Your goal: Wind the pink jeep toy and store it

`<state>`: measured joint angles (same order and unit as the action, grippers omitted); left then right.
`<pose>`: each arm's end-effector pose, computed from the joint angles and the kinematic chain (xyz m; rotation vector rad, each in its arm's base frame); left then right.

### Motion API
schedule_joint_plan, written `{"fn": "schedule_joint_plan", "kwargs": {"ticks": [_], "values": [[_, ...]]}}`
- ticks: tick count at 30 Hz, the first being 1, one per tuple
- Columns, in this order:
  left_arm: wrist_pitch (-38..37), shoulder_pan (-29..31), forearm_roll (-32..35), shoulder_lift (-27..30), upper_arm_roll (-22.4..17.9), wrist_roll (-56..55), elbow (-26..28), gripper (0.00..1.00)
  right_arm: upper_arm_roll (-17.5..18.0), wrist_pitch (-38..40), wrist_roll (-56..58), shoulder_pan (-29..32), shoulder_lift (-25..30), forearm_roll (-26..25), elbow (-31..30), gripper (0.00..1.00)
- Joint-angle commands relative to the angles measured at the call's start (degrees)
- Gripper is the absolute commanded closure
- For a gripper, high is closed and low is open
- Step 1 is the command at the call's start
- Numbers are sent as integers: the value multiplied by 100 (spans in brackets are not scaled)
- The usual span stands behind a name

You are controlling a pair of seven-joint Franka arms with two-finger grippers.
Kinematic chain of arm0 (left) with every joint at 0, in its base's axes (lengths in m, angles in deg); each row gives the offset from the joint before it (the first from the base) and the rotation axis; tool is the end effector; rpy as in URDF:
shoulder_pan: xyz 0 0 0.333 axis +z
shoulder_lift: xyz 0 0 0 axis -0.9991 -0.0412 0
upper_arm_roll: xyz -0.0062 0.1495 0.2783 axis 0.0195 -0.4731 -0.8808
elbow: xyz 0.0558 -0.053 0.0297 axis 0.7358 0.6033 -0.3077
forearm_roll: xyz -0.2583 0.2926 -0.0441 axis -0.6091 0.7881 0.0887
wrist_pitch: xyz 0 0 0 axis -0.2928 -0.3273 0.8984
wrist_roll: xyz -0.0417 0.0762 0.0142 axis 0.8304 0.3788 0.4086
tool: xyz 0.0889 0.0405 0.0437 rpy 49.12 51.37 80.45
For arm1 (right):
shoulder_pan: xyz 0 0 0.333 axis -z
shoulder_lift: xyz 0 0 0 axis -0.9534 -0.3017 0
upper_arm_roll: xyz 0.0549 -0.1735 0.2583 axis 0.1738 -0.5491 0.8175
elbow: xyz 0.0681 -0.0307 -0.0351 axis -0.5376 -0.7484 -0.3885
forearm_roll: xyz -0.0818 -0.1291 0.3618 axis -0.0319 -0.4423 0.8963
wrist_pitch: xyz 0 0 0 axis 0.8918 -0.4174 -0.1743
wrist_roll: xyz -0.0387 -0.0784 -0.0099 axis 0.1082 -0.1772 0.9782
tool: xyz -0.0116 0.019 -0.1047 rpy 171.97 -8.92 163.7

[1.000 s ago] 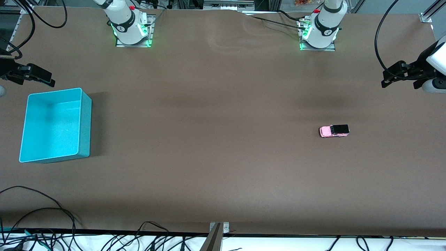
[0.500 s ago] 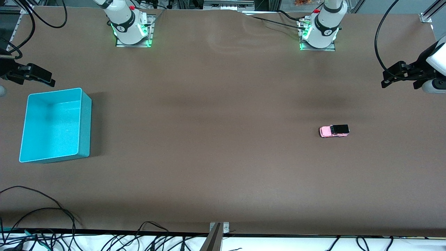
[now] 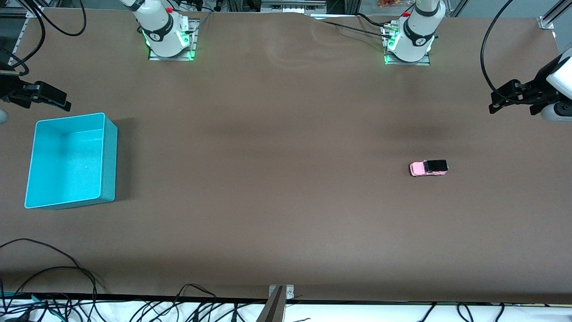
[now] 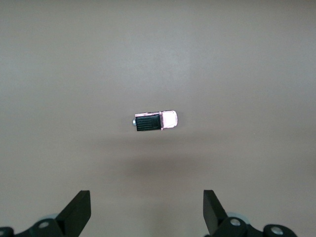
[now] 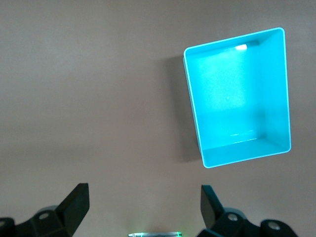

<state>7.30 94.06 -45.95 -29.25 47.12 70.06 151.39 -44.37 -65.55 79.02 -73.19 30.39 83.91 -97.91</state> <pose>0.5551 -0.0001 0.6196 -3.1346 0.0328 0.0682 0.5683 -0.0120 0.6182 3.1266 -0.0949 -0.1417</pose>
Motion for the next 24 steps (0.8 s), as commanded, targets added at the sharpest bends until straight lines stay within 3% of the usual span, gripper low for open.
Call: {"fn": "schedule_joint_plan", "kwargs": {"ticks": [1,24], "values": [[-132,70,198,-94,35,18,-186,0,28,46,6,22,100,74,-61,0],[-142,87,198,-191,44,-70,147,0,28,46,-56,4,65,48,-35,0]]}}
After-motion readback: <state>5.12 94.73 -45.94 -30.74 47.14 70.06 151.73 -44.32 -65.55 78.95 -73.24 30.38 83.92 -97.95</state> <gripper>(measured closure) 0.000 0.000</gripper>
